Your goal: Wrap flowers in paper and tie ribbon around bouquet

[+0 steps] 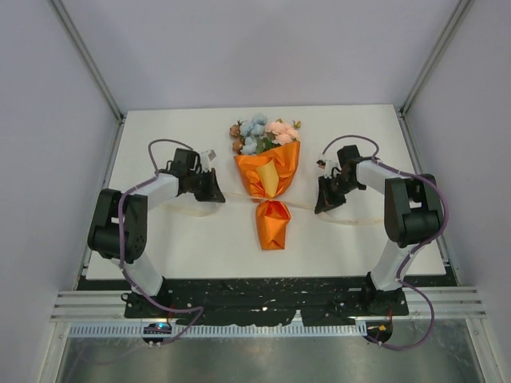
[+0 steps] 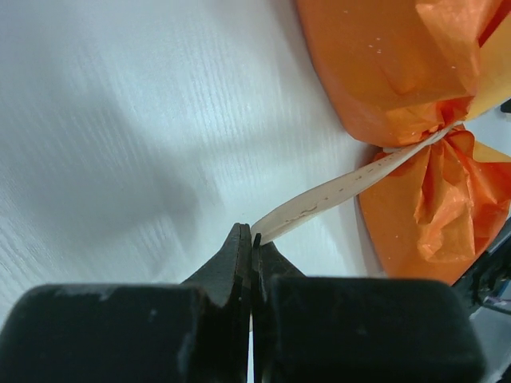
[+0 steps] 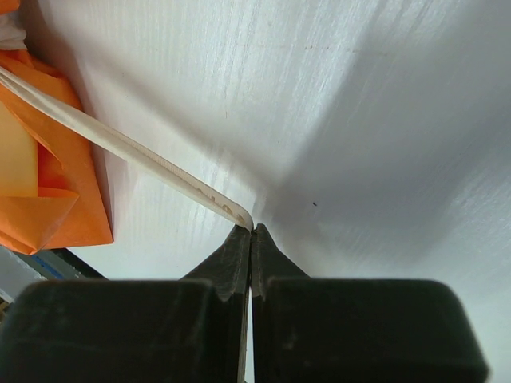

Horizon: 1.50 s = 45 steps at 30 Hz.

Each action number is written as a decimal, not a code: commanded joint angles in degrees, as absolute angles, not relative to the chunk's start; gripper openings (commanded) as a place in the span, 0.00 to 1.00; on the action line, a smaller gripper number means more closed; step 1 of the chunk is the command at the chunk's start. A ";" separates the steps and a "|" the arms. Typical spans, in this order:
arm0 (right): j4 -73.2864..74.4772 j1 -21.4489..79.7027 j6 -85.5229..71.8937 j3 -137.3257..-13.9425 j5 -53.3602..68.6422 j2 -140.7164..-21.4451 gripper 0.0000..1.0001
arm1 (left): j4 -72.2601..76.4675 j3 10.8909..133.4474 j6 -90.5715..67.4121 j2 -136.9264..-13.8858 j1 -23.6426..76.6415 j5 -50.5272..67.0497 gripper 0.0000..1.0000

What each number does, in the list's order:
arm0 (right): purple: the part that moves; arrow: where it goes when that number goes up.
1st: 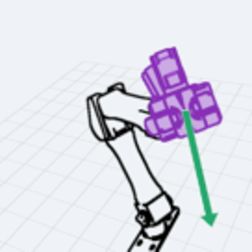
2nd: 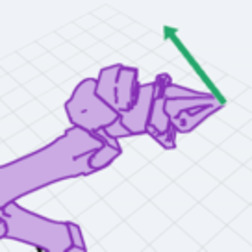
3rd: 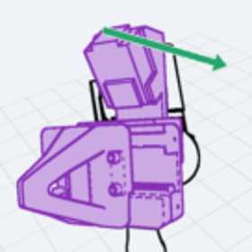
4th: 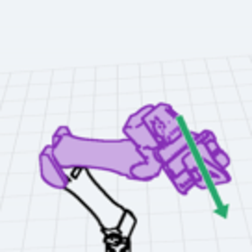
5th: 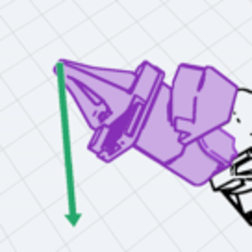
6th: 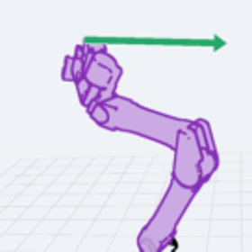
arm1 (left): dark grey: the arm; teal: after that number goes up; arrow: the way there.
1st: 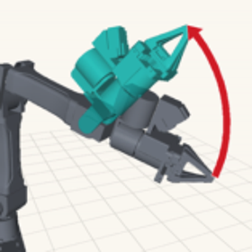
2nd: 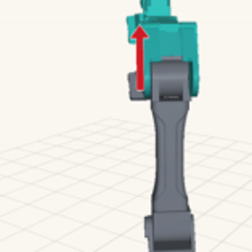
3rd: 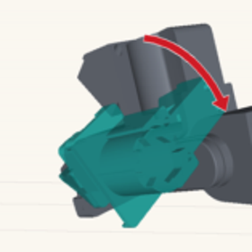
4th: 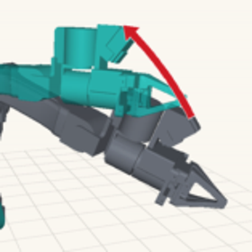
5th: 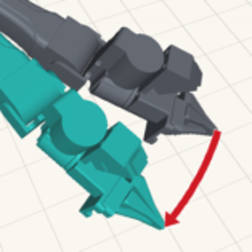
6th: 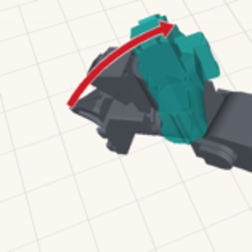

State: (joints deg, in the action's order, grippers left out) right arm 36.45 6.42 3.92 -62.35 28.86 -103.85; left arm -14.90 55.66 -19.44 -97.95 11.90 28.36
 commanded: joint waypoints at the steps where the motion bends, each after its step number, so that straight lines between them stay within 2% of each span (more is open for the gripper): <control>1: 39.48 6.49 6.85 -63.45 25.01 -99.58 0.04 | -13.98 58.36 -9.60 -94.14 11.50 24.85 0.00; 5: 39.89 9.31 10.36 -66.78 29.53 -99.66 0.04 | -18.18 61.96 -0.89 -94.31 17.04 28.56 0.00; 6: 40.51 9.84 11.24 -67.58 30.92 -100.63 0.09 | -18.19 61.96 -0.27 -94.05 17.66 29.09 0.00; 7: 43.21 10.02 13.34 -69.76 31.63 -101.16 0.16 | -17.67 61.70 1.13 -93.96 18.01 30.14 0.00; 8: 45.33 9.93 15.19 -70.83 32.86 -101.68 0.35 | -17.32 61.53 2.10 -93.69 18.37 31.54 0.01; 9: 46.40 10.11 16.08 -72.23 33.22 -101.69 0.41 | -16.97 61.61 3.15 -93.60 18.72 32.51 0.05; 10: 47.62 10.02 18.96 -73.12 34.27 -100.91 0.54 | -16.61 61.61 3.95 -93.34 19.16 32.78 0.08; 12: 47.64 10.11 22.30 -73.13 34.98 -98.80 0.69 | -14.52 60.91 5.35 -92.82 19.34 35.06 0.13; 13: 47.55 10.11 23.98 -73.13 35.85 -97.31 0.83 | -13.28 60.65 5.97 -92.73 19.51 35.59 0.14; 15: 45.54 10.37 25.57 -73.04 38.22 -95.72 0.96 | -11.78 60.47 7.20 -92.46 19.60 37.43 0.15; 20: 30.02 15.63 21.55 -73.56 45.43 -94.83 0.95 | -6.61 58.54 8.09 -90.53 19.60 45.87 0.12; 24: 18.03 21.96 14.43 -75.06 48.69 -99.30 0.91 | -2.55 56.17 7.91 -88.51 19.60 48.69 0.15; 29: 6.70 25.13 6.44 -76.64 52.11 -103.27 0.88 | -0.53 55.02 9.14 -88.24 19.60 49.39 0.19; 39: 3.43 29.18 5.36 -78.92 53.17 -108.71 0.87 | -0.35 55.28 10.89 -88.42 19.60 51.06 0.24; 42: 4.30 29.27 6.15 -79.80 53.87 -109.77 0.79 | -0.88 55.46 12.04 -88.59 19.60 51.24 0.24; 45: 4.57 29.35 6.50 -80.07 55.02 -110.39 0.82 | -1.05 55.72 12.65 -89.12 19.60 51.85 0.26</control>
